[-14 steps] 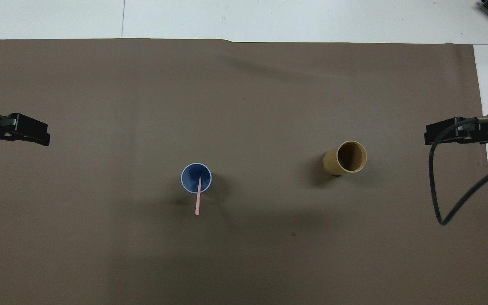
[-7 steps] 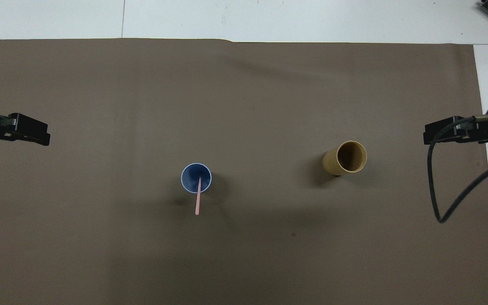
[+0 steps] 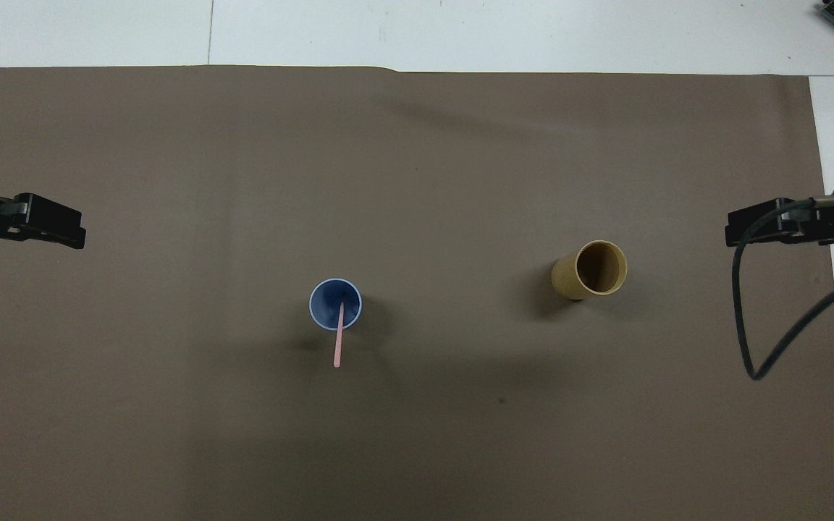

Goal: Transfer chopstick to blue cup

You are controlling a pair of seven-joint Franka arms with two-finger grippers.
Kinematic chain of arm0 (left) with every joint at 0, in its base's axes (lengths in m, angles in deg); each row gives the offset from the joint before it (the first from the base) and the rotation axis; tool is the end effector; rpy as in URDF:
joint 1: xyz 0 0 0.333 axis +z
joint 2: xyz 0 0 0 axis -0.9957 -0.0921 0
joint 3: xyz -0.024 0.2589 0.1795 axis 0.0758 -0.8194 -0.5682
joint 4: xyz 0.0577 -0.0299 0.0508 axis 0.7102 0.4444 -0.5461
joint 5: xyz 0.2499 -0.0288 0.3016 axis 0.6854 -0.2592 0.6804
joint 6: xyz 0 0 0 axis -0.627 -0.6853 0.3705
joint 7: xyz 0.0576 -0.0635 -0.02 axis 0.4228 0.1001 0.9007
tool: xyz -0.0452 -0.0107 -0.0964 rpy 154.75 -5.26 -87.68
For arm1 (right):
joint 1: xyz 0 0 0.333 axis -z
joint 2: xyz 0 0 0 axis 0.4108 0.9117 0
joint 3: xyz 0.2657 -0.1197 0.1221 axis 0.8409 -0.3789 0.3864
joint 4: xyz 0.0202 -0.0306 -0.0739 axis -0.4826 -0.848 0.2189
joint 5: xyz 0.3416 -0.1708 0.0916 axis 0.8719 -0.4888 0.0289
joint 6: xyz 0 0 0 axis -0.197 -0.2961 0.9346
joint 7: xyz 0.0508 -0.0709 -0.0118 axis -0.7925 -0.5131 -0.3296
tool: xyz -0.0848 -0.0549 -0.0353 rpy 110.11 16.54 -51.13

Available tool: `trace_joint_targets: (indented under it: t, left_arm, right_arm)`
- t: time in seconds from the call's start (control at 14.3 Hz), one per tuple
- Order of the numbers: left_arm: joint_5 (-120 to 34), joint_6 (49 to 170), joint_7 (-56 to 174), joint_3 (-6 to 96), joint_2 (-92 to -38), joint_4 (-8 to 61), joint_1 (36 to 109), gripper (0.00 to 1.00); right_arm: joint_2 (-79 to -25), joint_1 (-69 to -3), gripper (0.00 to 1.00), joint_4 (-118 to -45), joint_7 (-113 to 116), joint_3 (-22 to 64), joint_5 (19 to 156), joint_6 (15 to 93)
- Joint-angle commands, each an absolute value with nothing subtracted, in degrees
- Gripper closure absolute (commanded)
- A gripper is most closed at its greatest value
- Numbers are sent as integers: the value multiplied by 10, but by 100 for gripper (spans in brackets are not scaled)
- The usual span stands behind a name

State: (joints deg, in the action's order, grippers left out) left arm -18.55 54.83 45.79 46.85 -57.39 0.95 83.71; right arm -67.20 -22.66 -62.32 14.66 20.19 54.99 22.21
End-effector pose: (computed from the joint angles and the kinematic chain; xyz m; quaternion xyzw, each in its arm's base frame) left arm 0.5508 -0.0612 0.6449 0.9991 -0.0369 -0.0210 0.0066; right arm 0.5452 0.0432 0.6663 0.9998 -0.0046 0.0139 0.0126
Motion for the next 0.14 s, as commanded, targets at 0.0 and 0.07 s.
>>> trace_joint_targets:
  t: [0.0,0.07]
  left_arm:
    - [-179,543,458,474,-566,13,844,0]
    - [-179,543,458,474,-566,13,844,0]
  right_arm:
    - [-668,-219,0,-614,135,206,551,216]
    - [-668,-219,0,-614,135,206,551,215]
